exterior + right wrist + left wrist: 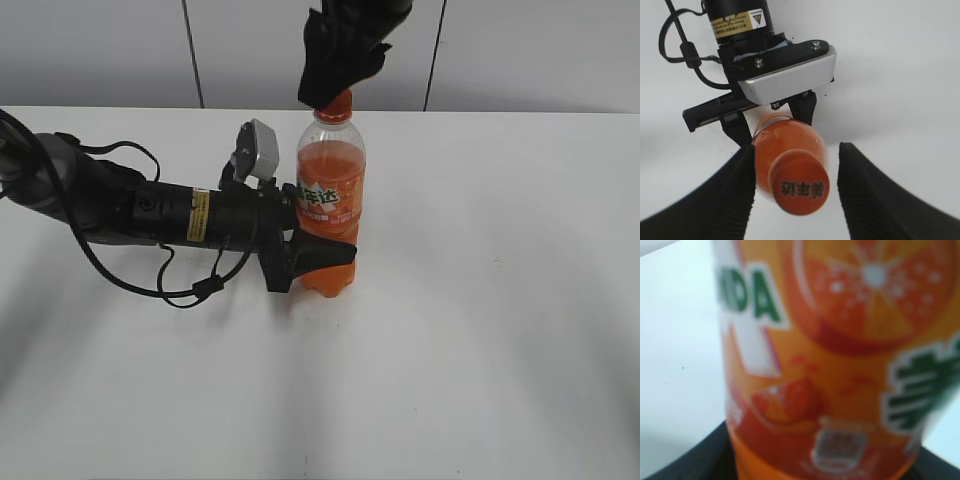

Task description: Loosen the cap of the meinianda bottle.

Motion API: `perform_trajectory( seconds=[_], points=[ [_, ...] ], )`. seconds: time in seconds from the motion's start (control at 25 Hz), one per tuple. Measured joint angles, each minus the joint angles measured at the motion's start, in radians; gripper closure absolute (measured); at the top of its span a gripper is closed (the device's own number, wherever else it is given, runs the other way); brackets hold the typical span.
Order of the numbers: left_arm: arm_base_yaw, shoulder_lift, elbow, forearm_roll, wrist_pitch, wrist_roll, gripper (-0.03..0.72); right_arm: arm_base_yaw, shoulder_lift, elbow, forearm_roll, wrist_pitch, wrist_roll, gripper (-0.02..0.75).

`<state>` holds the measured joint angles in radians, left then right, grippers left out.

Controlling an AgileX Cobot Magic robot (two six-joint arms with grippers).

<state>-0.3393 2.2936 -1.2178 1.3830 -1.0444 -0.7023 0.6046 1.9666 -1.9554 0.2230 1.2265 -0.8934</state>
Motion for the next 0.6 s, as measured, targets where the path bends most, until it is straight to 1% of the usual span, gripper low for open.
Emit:
perform_trajectory(
  seconds=[0.12,0.36,0.52,0.6],
  points=[
    [0.0,0.0,0.0,0.0,0.002,0.0,0.279,0.0,-0.042,0.0,0.0,0.0,0.166,0.338],
    [0.0,0.0,0.0,0.0,0.002,0.0,0.279,0.0,-0.064,0.0,0.0,0.0,0.66,0.338],
    [0.0,0.0,0.0,0.0,0.002,0.0,0.279,0.0,-0.064,0.0,-0.006,0.0,0.947,0.338],
    [0.0,0.0,0.0,0.0,0.002,0.0,0.279,0.0,-0.064,0.0,-0.034,0.0,1.059,0.338]
  ],
)
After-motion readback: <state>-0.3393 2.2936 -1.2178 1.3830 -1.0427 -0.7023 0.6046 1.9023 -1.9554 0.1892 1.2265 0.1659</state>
